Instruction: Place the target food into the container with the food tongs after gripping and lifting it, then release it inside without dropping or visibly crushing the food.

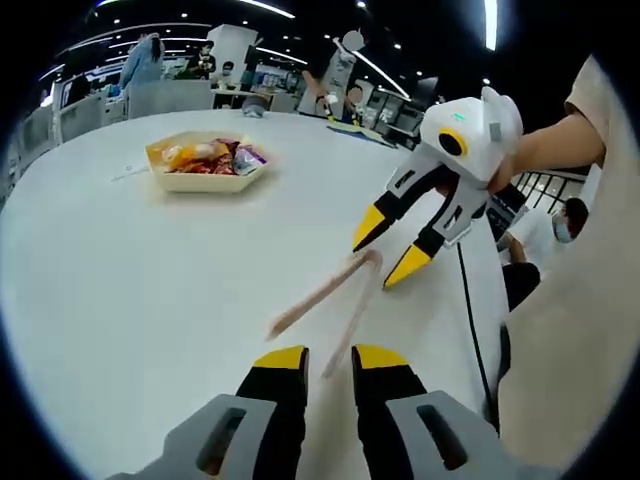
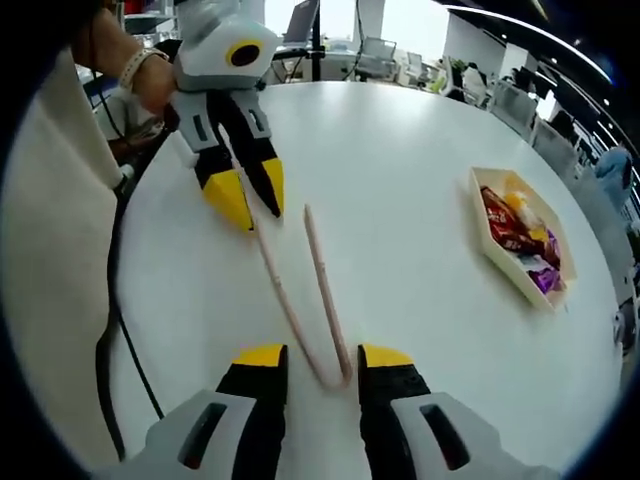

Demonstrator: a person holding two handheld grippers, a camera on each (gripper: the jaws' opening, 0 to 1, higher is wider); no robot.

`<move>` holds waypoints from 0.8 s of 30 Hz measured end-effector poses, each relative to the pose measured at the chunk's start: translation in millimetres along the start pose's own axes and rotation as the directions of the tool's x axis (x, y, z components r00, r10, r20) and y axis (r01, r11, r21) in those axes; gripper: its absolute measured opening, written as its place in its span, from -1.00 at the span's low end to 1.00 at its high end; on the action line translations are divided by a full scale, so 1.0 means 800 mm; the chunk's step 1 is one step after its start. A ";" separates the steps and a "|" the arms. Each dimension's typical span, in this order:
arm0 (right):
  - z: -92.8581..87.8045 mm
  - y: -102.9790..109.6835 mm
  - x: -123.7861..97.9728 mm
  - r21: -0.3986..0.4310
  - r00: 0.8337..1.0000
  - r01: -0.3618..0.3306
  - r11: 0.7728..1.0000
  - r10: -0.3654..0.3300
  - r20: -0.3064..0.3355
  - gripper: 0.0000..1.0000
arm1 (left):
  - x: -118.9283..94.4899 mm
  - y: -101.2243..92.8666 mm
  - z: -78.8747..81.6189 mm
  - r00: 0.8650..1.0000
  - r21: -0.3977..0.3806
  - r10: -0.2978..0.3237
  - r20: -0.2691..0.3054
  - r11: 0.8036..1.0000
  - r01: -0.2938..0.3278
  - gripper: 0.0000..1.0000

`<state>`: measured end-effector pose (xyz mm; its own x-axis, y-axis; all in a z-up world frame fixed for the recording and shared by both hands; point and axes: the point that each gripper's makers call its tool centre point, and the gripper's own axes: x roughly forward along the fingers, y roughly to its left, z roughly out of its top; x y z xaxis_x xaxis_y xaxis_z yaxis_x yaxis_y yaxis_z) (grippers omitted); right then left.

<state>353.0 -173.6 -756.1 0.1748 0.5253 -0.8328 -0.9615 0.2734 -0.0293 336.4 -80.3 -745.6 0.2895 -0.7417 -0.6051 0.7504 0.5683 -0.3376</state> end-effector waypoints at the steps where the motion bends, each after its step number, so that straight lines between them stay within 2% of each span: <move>1: 0.000 0.000 -0.001 0.005 1.000 0.003 1.000 -0.003 0.003 -0.44 | -0.001 -0.001 0.000 1.000 0.000 0.001 0.003 1.000 -0.001 -0.66; 6: 0.007 -0.002 -0.012 0.057 0.999 0.028 0.998 -0.030 0.037 -0.38 | -0.013 0.000 0.005 0.999 -0.013 0.030 0.039 0.999 -0.030 -0.44; 11: 0.024 -0.005 -0.027 0.169 0.989 0.054 0.984 -0.076 0.126 -0.34 | -0.036 0.008 0.014 0.990 -0.058 0.091 0.112 0.995 -0.085 -0.21; 13: 0.036 -0.008 -0.037 0.237 0.976 0.064 0.969 -0.111 0.187 -0.31 | -0.048 0.010 0.022 0.979 -0.095 0.123 0.163 0.990 -0.109 -0.10; 14: 0.042 -0.009 -0.042 0.263 0.969 0.067 0.963 -0.125 0.213 -0.27 | -0.054 0.011 0.028 0.971 -0.102 0.135 0.199 0.988 -0.116 -0.07; 16: 0.056 -0.016 -0.058 0.320 0.941 0.083 0.944 -0.180 0.286 -0.19 | -0.072 0.011 0.039 0.950 -0.144 0.171 0.262 0.980 -0.137 0.01; 18: 0.063 -0.018 -0.069 0.352 0.925 0.090 0.932 -0.209 0.317 -0.15 | -0.083 0.012 0.044 0.934 -0.163 0.195 0.299 0.975 -0.151 0.14; 19: 0.068 -0.020 -0.078 0.379 0.911 0.093 0.921 -0.232 0.341 -0.13 | -0.093 0.011 0.051 0.918 -0.164 0.213 0.336 0.972 -0.166 0.19; 20: 0.072 -0.024 -0.087 0.400 0.897 0.101 0.911 -0.258 0.360 -0.10 | -0.100 0.011 0.054 0.909 -0.165 0.221 0.354 0.971 -0.172 0.21; 21: 0.073 -0.025 -0.091 0.408 0.891 0.105 0.907 -0.268 0.367 -0.06 | -0.106 0.009 0.058 0.900 -0.167 0.230 0.371 0.970 -0.179 0.26; 22: 0.077 -0.028 -0.101 0.427 0.875 0.114 0.897 -0.294 0.384 -0.03 | -0.112 0.007 0.060 0.893 -0.168 0.233 0.384 0.969 -0.181 0.32; 23: 0.081 -0.029 -0.108 0.439 0.863 0.116 0.891 -0.309 0.399 0.00 | -0.121 0.005 0.064 0.884 -0.164 0.243 0.400 0.968 -0.191 0.37; 24: 0.085 -0.032 -0.119 0.456 0.844 0.122 0.882 -0.334 0.419 0.03 | -0.130 0.004 0.069 0.871 -0.165 0.256 0.419 0.965 -0.204 0.42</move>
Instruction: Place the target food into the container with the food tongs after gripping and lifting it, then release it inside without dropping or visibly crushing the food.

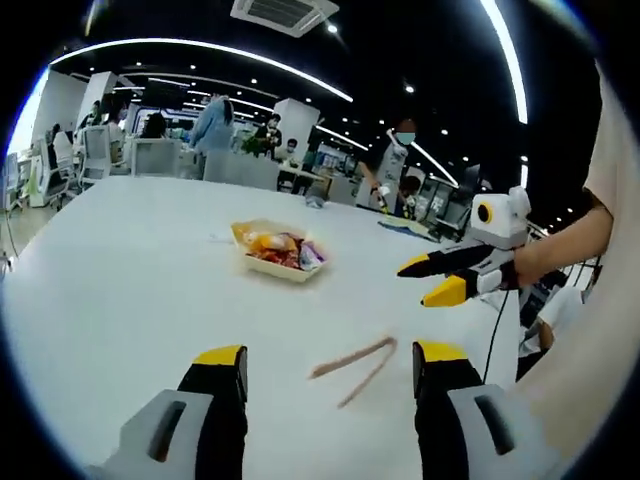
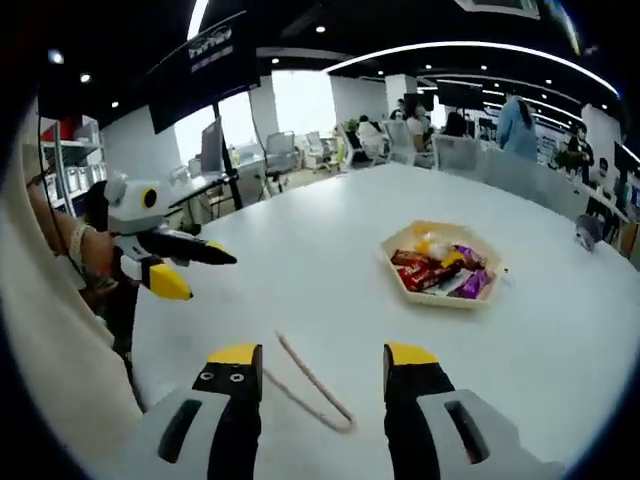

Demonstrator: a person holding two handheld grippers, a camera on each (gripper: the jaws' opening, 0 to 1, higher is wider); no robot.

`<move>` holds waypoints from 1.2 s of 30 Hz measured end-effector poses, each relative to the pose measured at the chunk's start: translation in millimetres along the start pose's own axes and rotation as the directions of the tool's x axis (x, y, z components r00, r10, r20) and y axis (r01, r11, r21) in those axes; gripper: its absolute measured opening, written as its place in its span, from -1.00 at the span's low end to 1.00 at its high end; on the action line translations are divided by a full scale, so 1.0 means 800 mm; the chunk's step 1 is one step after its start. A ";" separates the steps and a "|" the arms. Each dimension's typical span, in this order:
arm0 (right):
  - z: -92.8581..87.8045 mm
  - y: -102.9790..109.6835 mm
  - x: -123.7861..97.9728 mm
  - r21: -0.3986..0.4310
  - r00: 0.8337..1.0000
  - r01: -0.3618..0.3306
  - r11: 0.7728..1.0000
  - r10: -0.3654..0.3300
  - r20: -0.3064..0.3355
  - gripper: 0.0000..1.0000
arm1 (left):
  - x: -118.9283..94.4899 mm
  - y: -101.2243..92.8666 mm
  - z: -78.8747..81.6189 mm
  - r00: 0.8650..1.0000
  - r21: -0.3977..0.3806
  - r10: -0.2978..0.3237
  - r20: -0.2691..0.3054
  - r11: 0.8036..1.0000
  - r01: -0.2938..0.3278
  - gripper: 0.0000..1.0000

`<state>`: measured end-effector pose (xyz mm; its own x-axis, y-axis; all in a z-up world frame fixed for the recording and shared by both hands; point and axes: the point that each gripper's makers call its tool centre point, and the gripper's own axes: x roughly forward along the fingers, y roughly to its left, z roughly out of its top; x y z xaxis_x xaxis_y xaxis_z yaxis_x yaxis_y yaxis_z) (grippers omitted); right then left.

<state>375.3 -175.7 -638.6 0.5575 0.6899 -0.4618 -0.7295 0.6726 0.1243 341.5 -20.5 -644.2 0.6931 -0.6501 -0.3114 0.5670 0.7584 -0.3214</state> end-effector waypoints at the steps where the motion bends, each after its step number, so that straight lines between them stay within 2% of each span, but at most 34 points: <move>1: 0.006 -0.002 -0.005 0.008 1.000 0.012 1.000 -0.013 0.020 0.05 | -0.004 0.000 0.005 1.000 0.005 0.006 0.015 1.000 -0.006 0.47; 2: 0.016 -0.003 -0.012 0.027 0.998 0.028 0.999 -0.030 0.052 0.07 | -0.010 0.001 0.011 0.999 0.011 0.014 0.030 1.000 -0.014 0.50; 4: 0.022 -0.004 -0.017 0.041 0.997 0.039 0.998 -0.042 0.071 0.14 | -0.019 0.002 0.019 0.999 0.019 0.024 0.045 1.000 -0.024 0.58; 7: 0.046 -0.009 -0.043 0.073 0.981 0.094 0.993 -0.105 0.162 0.25 | -0.034 0.004 0.036 0.995 0.041 0.041 0.087 0.998 -0.044 0.72; 12: 0.067 -0.008 -0.069 0.057 0.962 0.140 0.988 -0.150 0.226 0.45 | -0.052 0.005 0.065 0.982 0.072 0.073 0.171 0.994 -0.087 0.88; 13: 0.081 -0.007 -0.082 0.043 0.947 0.169 0.985 -0.174 0.272 0.49 | -0.057 0.003 0.074 0.978 0.086 0.082 0.193 0.991 -0.100 0.94; 14: 0.083 -0.007 -0.084 0.042 0.944 0.174 0.984 -0.178 0.278 0.53 | -0.060 0.003 0.079 0.974 0.095 0.088 0.208 0.989 -0.110 0.97; 19: 0.105 -0.005 -0.112 0.028 0.897 0.247 0.969 -0.240 0.370 0.74 | -0.074 0.002 0.100 0.959 0.108 0.114 0.260 0.983 -0.147 0.99; 22: 0.109 -0.005 -0.121 0.036 0.878 0.269 0.963 -0.260 0.401 0.83 | -0.078 0.003 0.105 0.955 0.109 0.124 0.270 0.981 -0.158 0.99; 24: 0.112 -0.008 -0.133 0.057 0.851 0.302 0.952 -0.296 0.434 0.88 | -0.083 0.004 0.109 0.950 0.107 0.130 0.284 0.980 -0.167 0.99; 25: 0.113 -0.012 -0.141 0.077 0.830 0.325 0.943 -0.323 0.455 0.91 | -0.085 0.004 0.111 0.948 0.108 0.133 0.290 0.979 -0.171 0.99; 30: 0.102 -0.024 -0.167 0.151 0.780 0.370 0.917 -0.395 0.485 0.95 | -0.097 -0.001 0.119 0.937 0.111 0.147 0.315 0.975 -0.191 0.99; 32: 0.094 -0.028 -0.172 0.182 0.772 0.381 0.906 -0.420 0.476 0.95 | -0.104 -0.003 0.122 0.931 0.117 0.156 0.329 0.972 -0.204 0.99; 34: 0.089 -0.030 -0.174 0.205 0.771 0.384 0.900 -0.435 0.465 0.95 | -0.107 -0.004 0.123 0.928 0.114 0.161 0.337 0.971 -0.210 0.99; 36: 0.081 -0.034 -0.179 0.234 0.764 0.396 0.888 -0.460 0.453 0.94 | -0.116 -0.001 0.127 0.917 0.100 0.175 0.358 0.969 -0.224 0.99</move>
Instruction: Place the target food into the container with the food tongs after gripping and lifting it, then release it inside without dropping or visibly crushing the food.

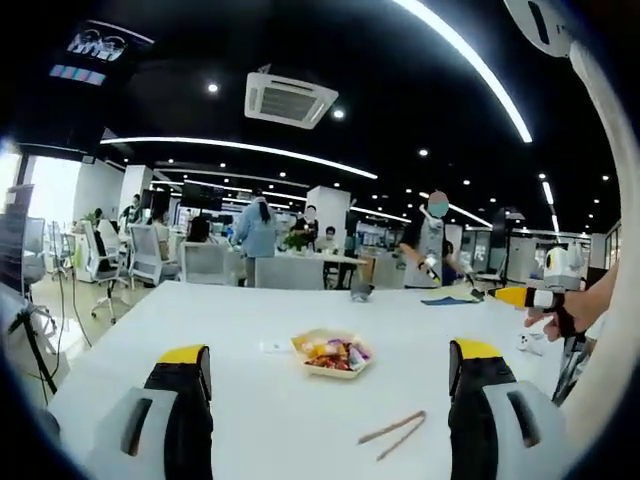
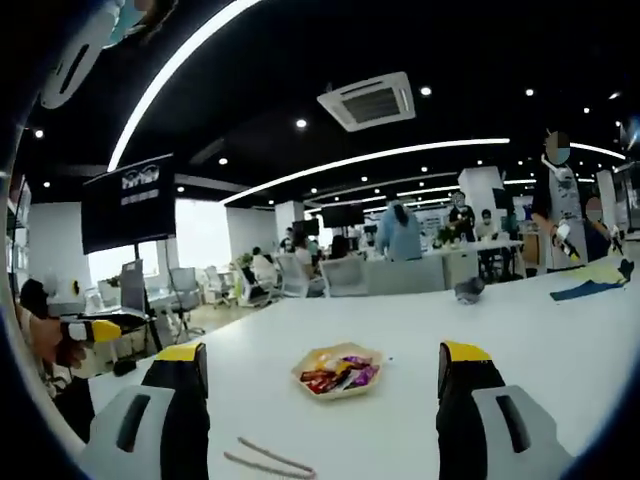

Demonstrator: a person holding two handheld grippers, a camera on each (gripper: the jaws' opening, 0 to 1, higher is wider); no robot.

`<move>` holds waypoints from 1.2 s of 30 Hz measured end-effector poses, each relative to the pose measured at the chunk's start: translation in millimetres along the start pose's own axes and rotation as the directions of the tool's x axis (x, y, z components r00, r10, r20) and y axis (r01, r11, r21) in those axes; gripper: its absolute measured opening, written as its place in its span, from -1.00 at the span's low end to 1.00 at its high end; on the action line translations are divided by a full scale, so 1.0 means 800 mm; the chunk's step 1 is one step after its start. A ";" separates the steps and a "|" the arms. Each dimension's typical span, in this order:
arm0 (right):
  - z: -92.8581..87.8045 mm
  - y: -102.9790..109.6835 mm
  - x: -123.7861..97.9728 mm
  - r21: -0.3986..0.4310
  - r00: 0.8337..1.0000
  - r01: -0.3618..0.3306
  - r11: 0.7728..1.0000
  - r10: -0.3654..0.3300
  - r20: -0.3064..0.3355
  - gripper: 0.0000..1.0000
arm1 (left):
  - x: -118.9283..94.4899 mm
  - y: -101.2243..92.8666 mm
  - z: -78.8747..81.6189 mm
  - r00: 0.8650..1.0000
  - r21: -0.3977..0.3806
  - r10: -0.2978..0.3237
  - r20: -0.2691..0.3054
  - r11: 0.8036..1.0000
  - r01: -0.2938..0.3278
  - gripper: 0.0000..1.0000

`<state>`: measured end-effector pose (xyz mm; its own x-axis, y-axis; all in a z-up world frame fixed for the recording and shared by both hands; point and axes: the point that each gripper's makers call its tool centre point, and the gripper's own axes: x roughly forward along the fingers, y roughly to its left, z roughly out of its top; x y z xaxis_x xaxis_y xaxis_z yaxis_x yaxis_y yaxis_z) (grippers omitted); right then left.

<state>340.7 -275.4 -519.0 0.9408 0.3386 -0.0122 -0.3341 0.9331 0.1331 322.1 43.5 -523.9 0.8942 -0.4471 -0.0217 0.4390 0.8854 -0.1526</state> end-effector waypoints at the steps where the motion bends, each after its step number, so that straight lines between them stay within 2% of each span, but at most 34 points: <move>1: -0.001 -0.003 -0.002 0.009 1.000 0.012 1.000 -0.012 -0.003 0.94 | -0.002 0.002 0.001 1.000 -0.004 0.004 0.003 1.000 -0.004 0.99; 5: -0.006 -0.011 -0.010 0.048 0.999 0.052 0.998 -0.052 0.000 0.94 | -0.007 0.006 0.003 1.000 -0.011 0.018 0.009 1.000 -0.018 0.99; 11: -0.012 -0.012 -0.018 0.067 0.997 0.074 0.995 -0.073 -0.016 0.93 | -0.009 0.007 0.003 1.000 -0.018 0.014 0.005 1.000 -0.014 0.99; 36: -0.023 0.008 -0.011 0.074 0.998 0.043 0.996 -0.039 -0.058 0.90 | -0.003 0.005 0.015 1.000 -0.036 -0.008 0.026 0.999 0.009 0.99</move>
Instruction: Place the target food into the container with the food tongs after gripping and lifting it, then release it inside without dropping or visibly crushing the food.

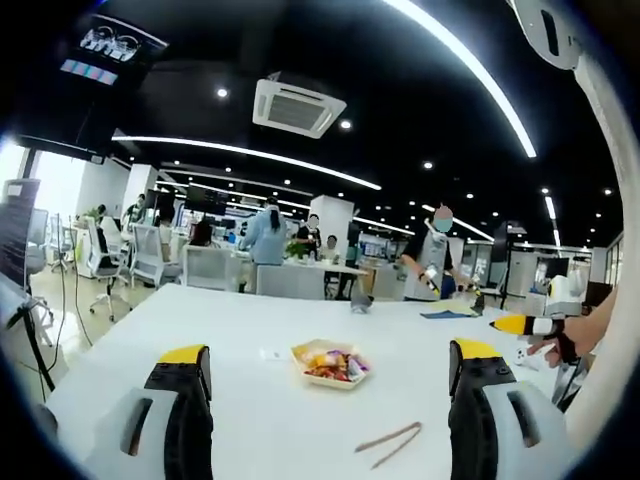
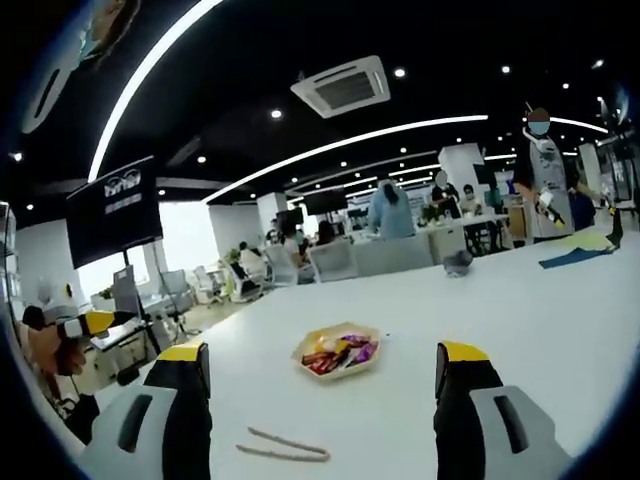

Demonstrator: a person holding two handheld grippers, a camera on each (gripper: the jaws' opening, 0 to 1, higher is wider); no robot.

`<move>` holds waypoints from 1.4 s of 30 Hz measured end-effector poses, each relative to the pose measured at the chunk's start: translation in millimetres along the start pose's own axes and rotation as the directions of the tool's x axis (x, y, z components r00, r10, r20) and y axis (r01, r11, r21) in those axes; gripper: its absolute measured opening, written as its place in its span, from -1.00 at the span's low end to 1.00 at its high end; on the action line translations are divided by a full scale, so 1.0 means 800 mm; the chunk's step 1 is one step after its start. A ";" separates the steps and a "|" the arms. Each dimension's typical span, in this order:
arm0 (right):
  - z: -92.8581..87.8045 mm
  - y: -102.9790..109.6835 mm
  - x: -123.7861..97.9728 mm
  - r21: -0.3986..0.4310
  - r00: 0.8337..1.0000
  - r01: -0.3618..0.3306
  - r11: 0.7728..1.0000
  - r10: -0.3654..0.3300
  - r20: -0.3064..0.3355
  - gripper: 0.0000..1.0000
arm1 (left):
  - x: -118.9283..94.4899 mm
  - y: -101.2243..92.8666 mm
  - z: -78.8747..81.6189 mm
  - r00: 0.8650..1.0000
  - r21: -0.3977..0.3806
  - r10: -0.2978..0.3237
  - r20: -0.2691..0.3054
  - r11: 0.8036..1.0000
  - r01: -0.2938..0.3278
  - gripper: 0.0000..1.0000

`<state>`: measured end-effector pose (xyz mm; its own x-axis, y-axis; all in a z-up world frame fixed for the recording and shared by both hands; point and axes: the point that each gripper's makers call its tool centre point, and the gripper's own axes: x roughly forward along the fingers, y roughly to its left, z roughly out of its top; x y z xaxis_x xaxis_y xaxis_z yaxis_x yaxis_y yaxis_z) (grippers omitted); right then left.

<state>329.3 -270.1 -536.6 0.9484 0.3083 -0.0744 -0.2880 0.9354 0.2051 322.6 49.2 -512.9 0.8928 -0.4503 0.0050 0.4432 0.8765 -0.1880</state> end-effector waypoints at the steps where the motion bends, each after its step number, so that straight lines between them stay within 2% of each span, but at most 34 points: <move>1: 0.000 0.000 0.000 0.000 1.000 0.000 1.000 0.000 0.000 0.90 | 0.000 -0.001 0.001 1.000 -0.003 -0.001 0.003 1.000 0.001 0.99; 10: 0.001 -0.004 0.001 -0.006 1.000 -0.002 1.000 0.002 -0.001 0.90 | 0.000 -0.001 0.006 1.000 0.002 0.001 0.010 1.000 -0.001 0.99; 19: -0.003 0.008 0.008 0.002 1.000 -0.026 1.000 0.026 -0.009 0.89 | -0.008 0.000 0.006 1.000 -0.005 0.013 0.008 1.000 -0.013 0.99; 28: 0.004 0.013 0.012 -0.004 0.999 -0.039 0.999 0.039 0.004 0.90 | -0.015 0.005 0.008 0.999 -0.015 0.036 0.021 0.999 -0.036 0.99; 42: 0.000 0.008 0.008 0.010 1.000 -0.020 1.000 0.020 -0.002 0.90 | -0.011 0.002 0.009 0.999 -0.021 0.029 0.027 0.999 -0.028 0.99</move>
<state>333.5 -262.1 -536.2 0.9421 0.3276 -0.0721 -0.3059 0.9271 0.2165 316.2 55.9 -505.8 0.9070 -0.4203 0.0258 0.4161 0.8851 -0.2084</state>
